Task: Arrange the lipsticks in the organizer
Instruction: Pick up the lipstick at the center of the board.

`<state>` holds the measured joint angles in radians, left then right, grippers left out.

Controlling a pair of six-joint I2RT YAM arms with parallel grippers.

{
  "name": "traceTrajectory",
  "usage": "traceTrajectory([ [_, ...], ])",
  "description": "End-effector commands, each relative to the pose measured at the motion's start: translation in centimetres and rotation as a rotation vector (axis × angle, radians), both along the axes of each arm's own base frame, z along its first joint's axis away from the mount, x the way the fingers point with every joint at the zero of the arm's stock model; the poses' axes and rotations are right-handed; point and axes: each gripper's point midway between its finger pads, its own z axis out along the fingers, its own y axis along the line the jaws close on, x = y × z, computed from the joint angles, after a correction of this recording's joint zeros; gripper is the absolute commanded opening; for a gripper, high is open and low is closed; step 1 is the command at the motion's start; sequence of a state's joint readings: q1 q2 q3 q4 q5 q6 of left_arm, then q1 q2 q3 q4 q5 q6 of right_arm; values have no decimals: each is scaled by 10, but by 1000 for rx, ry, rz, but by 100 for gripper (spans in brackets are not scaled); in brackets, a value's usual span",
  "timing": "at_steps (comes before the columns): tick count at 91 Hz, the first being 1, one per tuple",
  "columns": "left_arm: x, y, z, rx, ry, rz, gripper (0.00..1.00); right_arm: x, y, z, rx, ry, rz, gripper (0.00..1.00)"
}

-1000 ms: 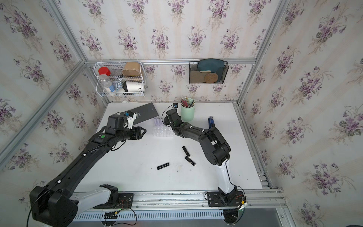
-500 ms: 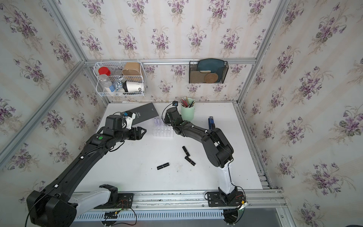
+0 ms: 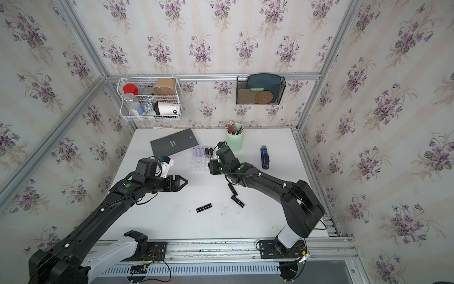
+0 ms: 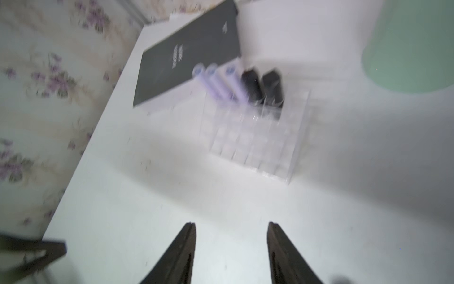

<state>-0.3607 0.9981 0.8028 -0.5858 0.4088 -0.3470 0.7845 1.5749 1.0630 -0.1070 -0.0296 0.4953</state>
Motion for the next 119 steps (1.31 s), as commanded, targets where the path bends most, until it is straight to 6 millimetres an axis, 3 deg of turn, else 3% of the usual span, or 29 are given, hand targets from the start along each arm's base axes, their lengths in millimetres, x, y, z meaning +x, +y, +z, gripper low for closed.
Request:
traceTrajectory([
  [1,-9,5,-6,36,17,17,89,-53,-12,-21,-81,107,133,53],
  [9,-15,12,-15,103,53,19,89,-85,-13,-26,-121,126,260,55],
  [17,-14,27,-19,176,53,69,89,-110,-12,-45,-269,125,401,57],
  [30,3,63,0,308,-33,235,91,-135,3,-73,-418,114,568,60],
  [43,8,83,15,351,-43,341,91,-140,19,-86,-521,67,655,62],
  [51,8,78,18,327,-56,295,85,-137,22,-94,-585,47,676,62],
  [78,10,69,20,257,-85,275,79,-148,38,-114,-636,69,779,60],
  [98,11,64,22,227,-93,259,75,-151,46,-126,-646,98,822,50],
  [119,10,64,22,229,-89,261,64,-144,61,-130,-626,93,801,32],
])
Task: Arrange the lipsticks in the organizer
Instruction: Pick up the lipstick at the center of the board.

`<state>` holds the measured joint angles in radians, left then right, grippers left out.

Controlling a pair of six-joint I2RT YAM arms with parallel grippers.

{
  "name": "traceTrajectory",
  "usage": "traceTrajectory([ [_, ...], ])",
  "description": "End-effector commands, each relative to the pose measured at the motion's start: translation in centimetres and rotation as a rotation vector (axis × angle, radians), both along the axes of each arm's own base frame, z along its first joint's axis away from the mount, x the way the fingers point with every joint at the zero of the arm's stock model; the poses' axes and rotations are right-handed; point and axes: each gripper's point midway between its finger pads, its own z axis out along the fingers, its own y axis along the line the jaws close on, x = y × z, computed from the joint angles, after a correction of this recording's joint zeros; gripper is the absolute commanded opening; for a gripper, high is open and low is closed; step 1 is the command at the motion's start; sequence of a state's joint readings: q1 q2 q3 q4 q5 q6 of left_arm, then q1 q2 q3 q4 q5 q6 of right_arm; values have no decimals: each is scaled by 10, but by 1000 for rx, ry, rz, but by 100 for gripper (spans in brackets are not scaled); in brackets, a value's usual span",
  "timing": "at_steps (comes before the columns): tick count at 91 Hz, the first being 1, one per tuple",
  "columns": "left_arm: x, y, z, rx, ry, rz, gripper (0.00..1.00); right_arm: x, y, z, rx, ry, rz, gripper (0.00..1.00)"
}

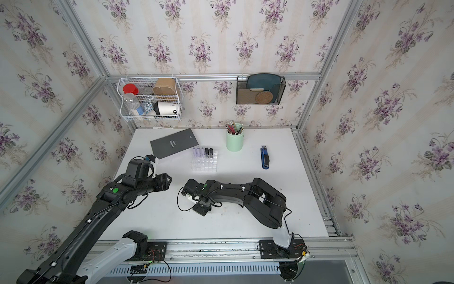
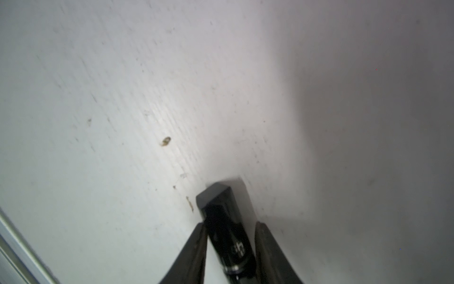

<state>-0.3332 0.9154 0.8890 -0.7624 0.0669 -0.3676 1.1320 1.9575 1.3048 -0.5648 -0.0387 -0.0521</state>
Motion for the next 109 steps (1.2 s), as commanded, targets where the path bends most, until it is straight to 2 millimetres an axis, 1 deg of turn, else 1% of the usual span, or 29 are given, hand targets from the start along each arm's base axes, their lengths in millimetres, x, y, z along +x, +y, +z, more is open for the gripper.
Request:
traceTrajectory([
  [1,2,-1,5,-6,-17,-4,64,2,5,0,12,2,-14,31],
  [13,2,-1,3,-8,-8,0,56,6,10,0,37,5,-77,21],
  [18,0,-3,-1,-12,14,-7,48,9,11,3,61,14,-120,17],
  [24,-5,-7,-8,-22,56,-26,41,17,14,17,135,34,-193,12],
  [29,-11,-11,-12,-49,92,-35,39,29,13,35,223,58,-278,10],
  [35,-17,-20,-12,-112,91,-51,40,45,10,64,370,103,-378,9],
  [39,-19,-29,-6,-177,64,-75,42,52,8,85,489,153,-423,9],
  [40,-20,-32,-4,-198,53,-85,43,53,8,93,525,164,-429,9],
  [43,-22,-43,3,-268,21,-122,47,53,9,113,636,207,-432,10],
  [48,-29,-67,16,-423,-15,-213,54,51,8,151,829,274,-411,11],
  [51,-33,-79,22,-500,-33,-253,59,50,6,173,930,309,-394,12],
  [55,-38,-91,29,-585,-49,-295,63,50,1,197,1038,349,-376,13],
  [63,-48,-111,42,-704,-65,-375,66,52,-10,233,1186,387,-347,13],
  [73,-61,-135,58,-781,-91,-488,66,54,-17,261,1308,435,-326,13],
  [78,-66,-144,60,-792,-89,-534,65,52,-17,271,1346,455,-302,13],
  [83,-67,-150,62,-807,-90,-565,63,49,-17,276,1369,474,-285,13],
  [89,-67,-154,66,-821,-98,-590,58,48,-17,276,1380,491,-285,13],
  [92,-67,-155,69,-826,-110,-601,56,48,-17,275,1379,494,-287,13],
  [95,-67,-156,73,-828,-122,-611,51,48,-17,276,1383,493,-285,13],
  [99,-65,-157,76,-823,-139,-616,48,46,-18,277,1391,495,-279,13],
  [109,-61,-160,82,-818,-162,-634,45,44,-18,277,1392,507,-273,13],
])
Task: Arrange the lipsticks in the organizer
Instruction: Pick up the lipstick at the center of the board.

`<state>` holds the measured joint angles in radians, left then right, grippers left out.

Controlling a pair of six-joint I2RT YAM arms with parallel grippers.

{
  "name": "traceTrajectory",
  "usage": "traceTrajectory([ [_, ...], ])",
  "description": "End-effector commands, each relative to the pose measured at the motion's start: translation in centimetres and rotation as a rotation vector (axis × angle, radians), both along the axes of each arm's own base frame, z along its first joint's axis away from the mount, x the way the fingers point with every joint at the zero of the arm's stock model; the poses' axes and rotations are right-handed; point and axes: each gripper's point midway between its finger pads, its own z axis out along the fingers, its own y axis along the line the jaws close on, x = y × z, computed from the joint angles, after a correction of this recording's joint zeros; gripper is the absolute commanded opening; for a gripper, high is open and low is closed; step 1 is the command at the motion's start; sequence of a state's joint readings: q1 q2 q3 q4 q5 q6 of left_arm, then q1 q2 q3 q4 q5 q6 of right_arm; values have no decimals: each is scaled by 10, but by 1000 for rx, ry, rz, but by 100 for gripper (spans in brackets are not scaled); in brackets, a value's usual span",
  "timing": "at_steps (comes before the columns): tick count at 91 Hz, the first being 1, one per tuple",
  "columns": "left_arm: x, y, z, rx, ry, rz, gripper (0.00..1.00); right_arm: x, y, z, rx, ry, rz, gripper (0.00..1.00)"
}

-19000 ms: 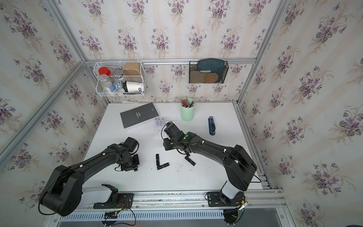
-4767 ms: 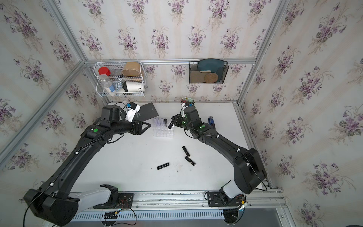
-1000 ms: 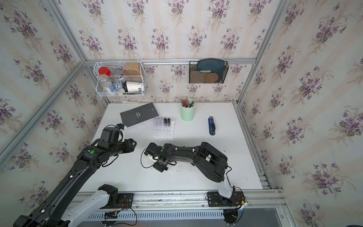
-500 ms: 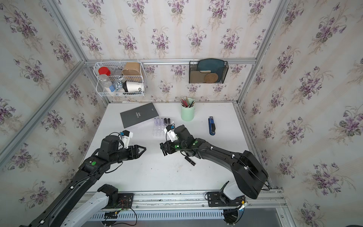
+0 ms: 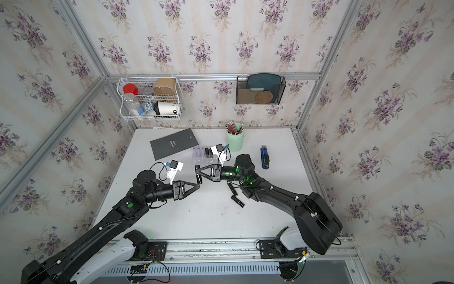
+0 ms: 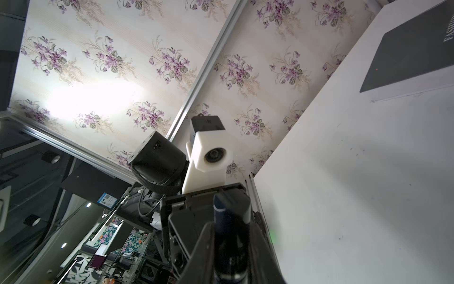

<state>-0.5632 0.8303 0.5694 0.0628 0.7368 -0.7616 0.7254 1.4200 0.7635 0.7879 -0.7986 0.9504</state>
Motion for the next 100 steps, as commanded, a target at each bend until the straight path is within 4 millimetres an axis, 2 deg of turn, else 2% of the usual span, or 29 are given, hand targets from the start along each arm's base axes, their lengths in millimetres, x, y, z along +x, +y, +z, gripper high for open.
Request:
traceTrajectory([
  [1,3,-6,25,-55,-94,-31,45,-7,-1,15,60,-24,34,13],
  [14,6,-16,29,-51,-115,-69,38,-6,-1,15,76,-19,35,13],
  [28,6,-26,26,-28,-132,-105,26,-4,-1,16,96,0,27,13],
  [33,6,-26,27,-24,-141,-110,18,-4,-1,16,99,5,24,14],
  [36,6,-26,28,-19,-148,-112,7,-3,-1,16,99,11,20,15],
  [38,6,-26,27,-12,-152,-110,0,-3,-2,16,98,14,16,17],
  [42,8,-24,24,16,-158,-96,0,-1,-1,15,91,26,8,25],
  [50,18,-16,12,117,-198,-37,0,13,-1,3,14,115,-46,53],
  [55,27,-8,0,222,-226,7,0,28,-1,-15,-95,187,-114,59],
  [59,34,-3,-11,322,-243,35,0,40,-4,-30,-221,216,-188,59],
  [60,36,-1,-13,344,-252,42,0,41,-7,-45,-278,202,-203,59],
  [63,40,2,-19,407,-266,55,0,44,-9,-57,-398,181,-243,59],
  [68,45,5,-25,477,-297,70,0,49,-10,-61,-555,108,-302,58],
  [74,51,6,-25,504,-323,90,0,49,-6,-50,-596,62,-322,56],
  [86,55,6,-18,501,-353,101,0,50,-7,-45,-597,56,-344,46],
  [100,58,10,-19,523,-365,125,0,53,-8,-37,-589,28,-361,43],
])
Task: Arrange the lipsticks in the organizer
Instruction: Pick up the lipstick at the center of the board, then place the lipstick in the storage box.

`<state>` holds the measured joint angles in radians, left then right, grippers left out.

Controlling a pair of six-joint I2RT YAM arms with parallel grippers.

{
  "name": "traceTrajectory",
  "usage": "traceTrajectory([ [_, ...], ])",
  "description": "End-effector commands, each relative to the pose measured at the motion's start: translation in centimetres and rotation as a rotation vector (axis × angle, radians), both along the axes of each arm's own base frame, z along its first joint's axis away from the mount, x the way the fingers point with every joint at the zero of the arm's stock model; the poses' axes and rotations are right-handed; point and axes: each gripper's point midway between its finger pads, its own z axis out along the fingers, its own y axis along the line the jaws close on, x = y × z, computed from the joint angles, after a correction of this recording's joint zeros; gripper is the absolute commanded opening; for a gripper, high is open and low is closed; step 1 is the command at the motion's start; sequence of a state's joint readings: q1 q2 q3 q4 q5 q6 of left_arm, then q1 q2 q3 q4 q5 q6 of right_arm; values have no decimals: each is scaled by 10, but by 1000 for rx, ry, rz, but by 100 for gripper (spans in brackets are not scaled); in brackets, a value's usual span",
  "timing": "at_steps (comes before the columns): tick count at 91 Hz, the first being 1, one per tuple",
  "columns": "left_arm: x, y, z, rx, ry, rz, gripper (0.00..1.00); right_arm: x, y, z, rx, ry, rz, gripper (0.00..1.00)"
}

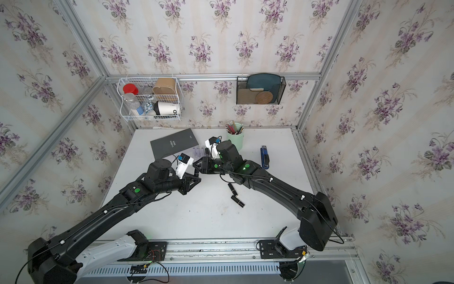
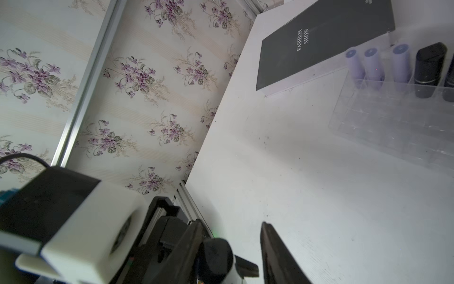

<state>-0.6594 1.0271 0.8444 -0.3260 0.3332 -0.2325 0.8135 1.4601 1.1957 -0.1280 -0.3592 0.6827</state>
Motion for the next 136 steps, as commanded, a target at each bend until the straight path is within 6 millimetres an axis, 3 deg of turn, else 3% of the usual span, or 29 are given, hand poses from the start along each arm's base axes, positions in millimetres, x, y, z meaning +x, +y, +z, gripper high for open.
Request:
traceTrajectory([
  [1,12,6,7,27,-68,45,0,8,-16,-17,-110,-13,-62,42],
  [22,17,4,5,37,-69,49,0,9,-7,-15,-95,5,-36,29],
  [49,27,5,3,62,-83,79,0,18,-3,-18,-56,51,-72,22],
  [53,27,6,4,61,-83,81,10,23,-5,-20,-54,52,-90,22],
  [63,29,14,4,71,-65,133,36,45,-19,-22,-44,34,-164,19],
  [73,37,34,5,39,-48,216,62,77,-36,-17,-12,-20,-267,18],
  [76,40,40,7,21,-42,242,66,88,-41,-16,-9,-45,-304,17],
  [90,57,65,12,-30,-20,347,69,134,-67,-26,-119,-219,-494,17],
  [105,63,72,2,-34,6,387,69,166,-79,-35,-263,-427,-629,17],
  [136,70,80,-19,-29,50,428,69,201,-56,-75,-334,-506,-610,17],
])
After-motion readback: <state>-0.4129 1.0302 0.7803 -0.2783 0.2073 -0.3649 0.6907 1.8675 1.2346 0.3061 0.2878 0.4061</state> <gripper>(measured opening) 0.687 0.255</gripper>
